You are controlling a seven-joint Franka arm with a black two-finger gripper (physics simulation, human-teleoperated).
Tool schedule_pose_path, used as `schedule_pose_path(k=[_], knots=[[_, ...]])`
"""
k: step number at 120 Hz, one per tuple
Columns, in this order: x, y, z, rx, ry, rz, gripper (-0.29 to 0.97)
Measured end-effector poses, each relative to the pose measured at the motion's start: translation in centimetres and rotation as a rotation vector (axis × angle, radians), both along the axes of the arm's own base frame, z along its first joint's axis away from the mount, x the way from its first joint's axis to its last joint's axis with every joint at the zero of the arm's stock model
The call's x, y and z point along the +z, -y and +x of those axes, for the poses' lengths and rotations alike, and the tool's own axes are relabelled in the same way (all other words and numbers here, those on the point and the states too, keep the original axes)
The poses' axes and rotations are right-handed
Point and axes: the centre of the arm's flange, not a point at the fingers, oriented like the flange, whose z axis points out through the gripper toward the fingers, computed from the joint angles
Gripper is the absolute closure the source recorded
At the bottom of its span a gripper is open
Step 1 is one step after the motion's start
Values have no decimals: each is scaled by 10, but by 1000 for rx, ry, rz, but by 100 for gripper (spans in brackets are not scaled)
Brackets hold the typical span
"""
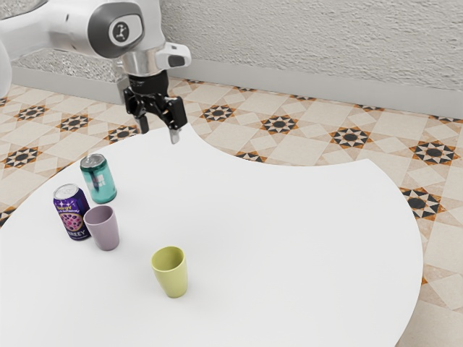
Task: Place the left cup onto the right cup
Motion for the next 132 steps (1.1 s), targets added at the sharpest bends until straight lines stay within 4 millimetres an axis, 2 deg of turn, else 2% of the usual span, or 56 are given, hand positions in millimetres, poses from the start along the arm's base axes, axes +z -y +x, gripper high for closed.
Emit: schedule_pose_path(k=[32,50,82,132], knots=[[-3,-2,2,2,13,-1,0],[-13,-6,3,7,7,-1,0],[-41,-20,5,29,-1,-4,0],[-88,-59,5,90,-31,-10,1]])
